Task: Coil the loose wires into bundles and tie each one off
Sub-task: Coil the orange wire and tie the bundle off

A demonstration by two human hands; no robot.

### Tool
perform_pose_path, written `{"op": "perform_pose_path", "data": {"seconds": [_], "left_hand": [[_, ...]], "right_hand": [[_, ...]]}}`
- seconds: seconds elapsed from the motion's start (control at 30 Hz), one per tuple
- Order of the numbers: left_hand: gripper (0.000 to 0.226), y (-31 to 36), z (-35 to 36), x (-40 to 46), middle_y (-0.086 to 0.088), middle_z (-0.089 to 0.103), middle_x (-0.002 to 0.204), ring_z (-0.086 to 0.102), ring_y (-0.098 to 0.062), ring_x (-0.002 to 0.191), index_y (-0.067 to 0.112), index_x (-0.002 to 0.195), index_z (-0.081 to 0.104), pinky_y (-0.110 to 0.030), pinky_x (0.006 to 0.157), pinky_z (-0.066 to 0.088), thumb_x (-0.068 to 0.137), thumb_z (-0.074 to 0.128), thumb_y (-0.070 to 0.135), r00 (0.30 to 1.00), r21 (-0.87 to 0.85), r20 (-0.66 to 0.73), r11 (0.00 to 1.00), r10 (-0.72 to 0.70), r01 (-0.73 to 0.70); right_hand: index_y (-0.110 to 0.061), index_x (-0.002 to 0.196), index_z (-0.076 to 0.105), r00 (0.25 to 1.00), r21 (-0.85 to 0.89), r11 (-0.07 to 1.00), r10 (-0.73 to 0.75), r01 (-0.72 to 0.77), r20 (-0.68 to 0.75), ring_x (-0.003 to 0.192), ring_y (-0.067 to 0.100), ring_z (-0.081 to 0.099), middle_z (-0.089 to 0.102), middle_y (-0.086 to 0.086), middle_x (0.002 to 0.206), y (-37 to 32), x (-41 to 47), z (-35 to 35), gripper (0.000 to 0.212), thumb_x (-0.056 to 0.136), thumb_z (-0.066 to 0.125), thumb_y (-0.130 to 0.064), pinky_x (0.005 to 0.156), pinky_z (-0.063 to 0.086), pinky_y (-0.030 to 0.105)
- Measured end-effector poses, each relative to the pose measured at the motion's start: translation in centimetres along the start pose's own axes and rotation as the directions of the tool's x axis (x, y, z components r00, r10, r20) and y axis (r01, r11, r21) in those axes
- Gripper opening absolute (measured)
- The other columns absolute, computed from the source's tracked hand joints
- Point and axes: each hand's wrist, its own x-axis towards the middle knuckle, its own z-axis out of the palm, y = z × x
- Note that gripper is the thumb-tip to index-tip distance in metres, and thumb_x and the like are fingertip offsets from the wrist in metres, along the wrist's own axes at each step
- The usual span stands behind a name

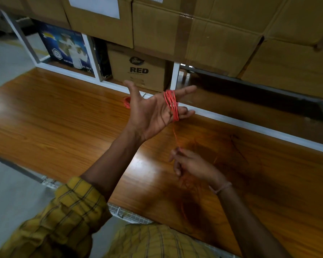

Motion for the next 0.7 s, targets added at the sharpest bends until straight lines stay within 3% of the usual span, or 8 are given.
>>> {"op": "perform_pose_path", "data": {"seconds": [0.07,0.17,0.2,0.27,0.37,0.43,0.53,0.7], "left_hand": [[0.154,0.0,-0.9,0.3,-0.039,0.027,0.164,0.072,-0.037,0.103,-0.008,0.157,0.037,-0.064,0.125,0.028,0.064,-0.008,0.105,0.998,0.096,-0.065,0.995,0.015,-0.008],[0.145,-0.2,-0.8,0.1,-0.035,0.033,0.163,0.063,-0.050,0.124,-0.004,0.162,0.030,-0.059,0.124,0.035,0.068,-0.009,0.100,0.977,0.258,-0.211,0.966,0.022,0.034],[0.140,-0.5,-0.7,0.0,-0.038,0.033,0.161,0.059,-0.052,0.130,-0.002,0.163,0.026,-0.053,0.123,0.037,0.070,-0.007,0.097,0.954,0.374,-0.296,0.925,0.046,0.071],[0.133,-1.3,-1.5,-0.1,-0.041,0.039,0.155,0.052,-0.054,0.136,0.000,0.165,0.020,-0.037,0.114,0.047,0.068,0.012,0.091,0.864,0.685,-0.467,0.694,0.186,0.221],[0.135,-2.5,-3.6,-1.2,-0.025,0.073,0.120,0.075,-0.040,0.107,0.007,0.152,0.045,-0.049,0.109,0.053,0.064,0.014,0.105,0.895,0.763,-0.446,0.530,0.017,0.370],[0.130,-2.9,-3.9,-1.9,-0.003,0.079,0.089,0.075,-0.024,0.078,-0.002,0.130,0.053,-0.039,0.091,0.061,0.072,0.000,0.101,0.891,0.769,-0.446,0.472,-0.087,0.431],[0.110,-3.3,-2.4,-2.7,-0.015,0.076,0.095,0.059,-0.033,0.068,0.013,0.105,0.061,-0.037,0.069,0.053,0.076,-0.002,0.099,0.917,0.828,-0.358,0.395,-0.175,0.399],[0.136,-3.4,-1.2,-3.7,-0.018,0.065,0.093,0.039,-0.032,0.060,-0.003,0.138,0.044,-0.028,0.055,0.038,0.066,0.000,0.104,0.901,0.811,-0.140,0.475,-0.410,0.342]], "right_hand": [[-0.010,0.113,0.052,0.995,-0.110,0.994,0.002,0.009,0.101,0.063,0.017,0.065,0.064,0.001,0.066,-0.3,-1.1,-0.2,0.016,0.105,0.056,-0.023,0.058,0.049,0.022],[-0.020,0.139,0.042,0.973,-0.189,0.979,-0.025,0.070,0.231,0.075,0.018,0.070,0.068,0.006,0.080,-1.8,-3.2,-1.1,0.044,0.101,0.064,-0.016,0.066,0.054,0.024],[-0.024,0.143,0.039,0.967,-0.218,0.971,-0.041,0.098,0.250,0.075,0.019,0.071,0.069,0.006,0.080,-2.5,-3.8,-1.5,0.050,0.101,0.064,-0.016,0.065,0.055,0.026],[-0.030,0.146,0.039,0.965,-0.271,0.952,-0.072,0.142,0.251,0.068,0.016,0.069,0.069,0.009,0.079,-4.3,-5.0,-2.1,0.054,0.101,0.064,-0.016,0.058,0.052,0.024],[-0.018,0.132,0.057,0.959,-0.235,0.944,-0.184,0.234,0.214,0.053,0.014,0.057,0.061,0.008,0.069,-6.6,-6.0,-3.8,0.032,0.101,0.062,-0.017,0.048,0.045,0.021],[-0.005,0.116,0.064,0.940,-0.145,0.934,-0.306,0.327,0.153,0.047,0.010,0.048,0.053,0.003,0.064,-7.7,-6.1,-5.6,0.025,0.099,0.061,-0.023,0.044,0.041,0.020],[-0.001,0.102,0.066,0.912,0.053,0.911,-0.407,0.409,-0.044,0.045,0.012,0.039,0.042,0.004,0.059,-8.5,-5.3,-7.8,0.032,0.091,0.065,-0.031,0.045,0.038,0.023],[-0.010,0.092,0.065,0.851,0.384,0.779,-0.349,0.496,-0.392,0.045,0.006,0.032,0.032,-0.009,0.053,-7.2,-1.1,-10.0,0.023,0.106,0.050,-0.021,0.055,0.043,0.023]]}}
